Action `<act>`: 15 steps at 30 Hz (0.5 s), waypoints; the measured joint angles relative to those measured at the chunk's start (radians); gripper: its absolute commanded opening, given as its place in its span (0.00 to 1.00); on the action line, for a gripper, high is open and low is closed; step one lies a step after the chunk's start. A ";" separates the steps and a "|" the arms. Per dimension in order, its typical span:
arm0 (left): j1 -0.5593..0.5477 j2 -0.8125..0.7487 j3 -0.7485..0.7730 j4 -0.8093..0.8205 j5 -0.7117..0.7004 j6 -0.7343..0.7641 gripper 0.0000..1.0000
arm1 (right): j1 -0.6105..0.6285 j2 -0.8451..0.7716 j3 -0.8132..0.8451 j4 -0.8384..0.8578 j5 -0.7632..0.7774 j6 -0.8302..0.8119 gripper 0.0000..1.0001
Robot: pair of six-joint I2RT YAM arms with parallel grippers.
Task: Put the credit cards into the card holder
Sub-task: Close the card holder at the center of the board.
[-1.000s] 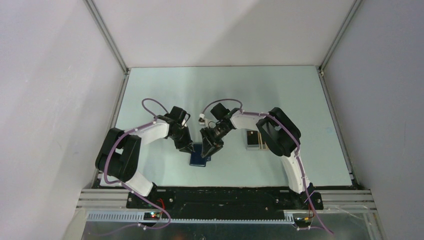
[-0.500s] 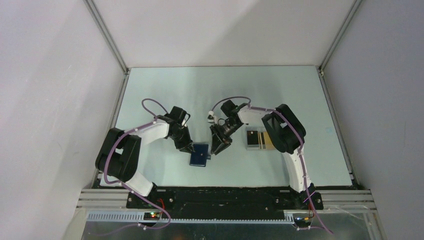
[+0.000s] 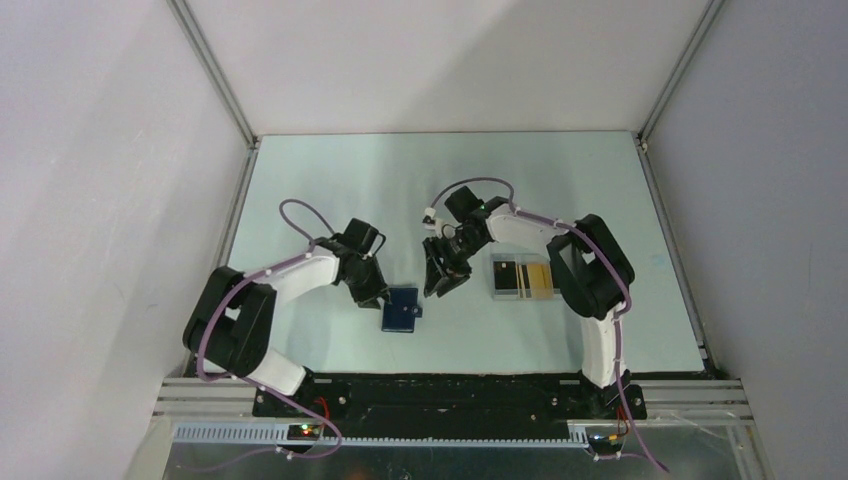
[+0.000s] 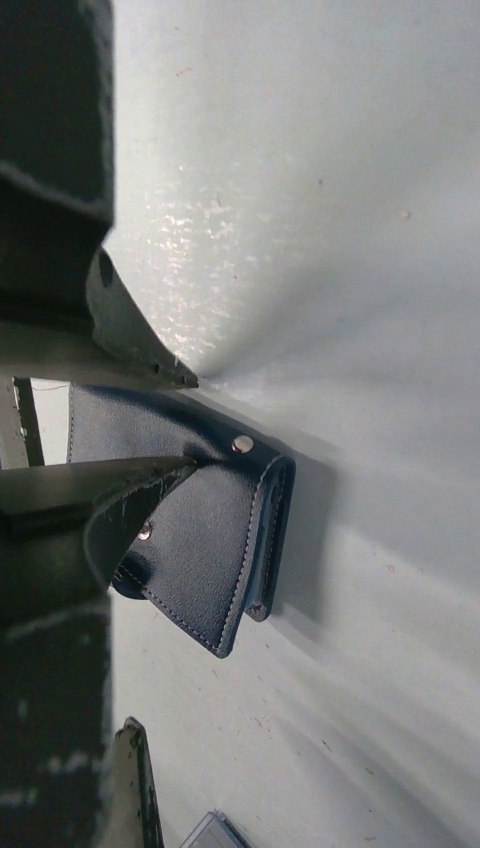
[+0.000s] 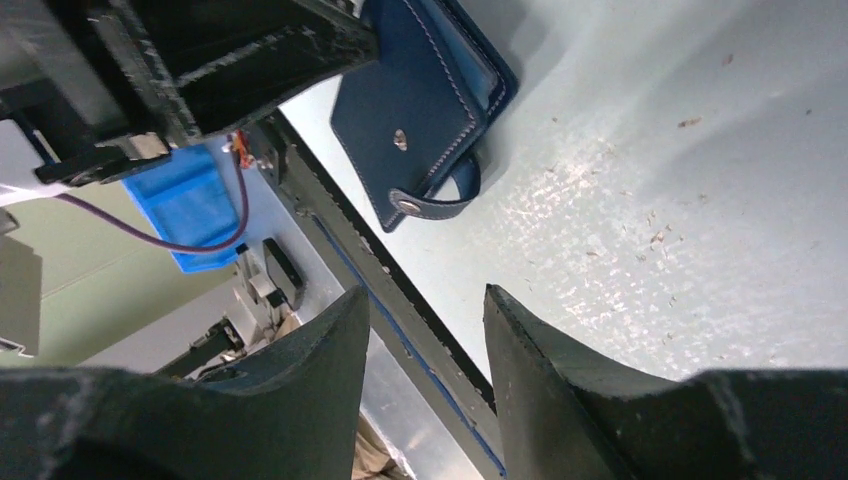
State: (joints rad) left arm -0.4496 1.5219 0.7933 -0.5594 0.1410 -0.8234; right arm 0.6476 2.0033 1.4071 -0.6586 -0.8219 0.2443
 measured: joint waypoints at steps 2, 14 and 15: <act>-0.004 -0.019 -0.011 0.000 -0.017 -0.015 0.41 | 0.016 0.000 0.000 -0.014 0.032 0.012 0.51; 0.008 -0.116 -0.020 -0.004 0.006 0.034 0.33 | 0.099 0.017 0.010 -0.026 0.074 0.082 0.42; 0.008 -0.123 -0.020 -0.003 0.016 0.043 0.30 | 0.099 0.023 0.015 -0.025 0.076 0.085 0.42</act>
State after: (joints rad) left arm -0.4416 1.3987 0.7731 -0.5629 0.1566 -0.7807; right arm 0.7467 2.0266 1.4220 -0.6838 -0.7456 0.3298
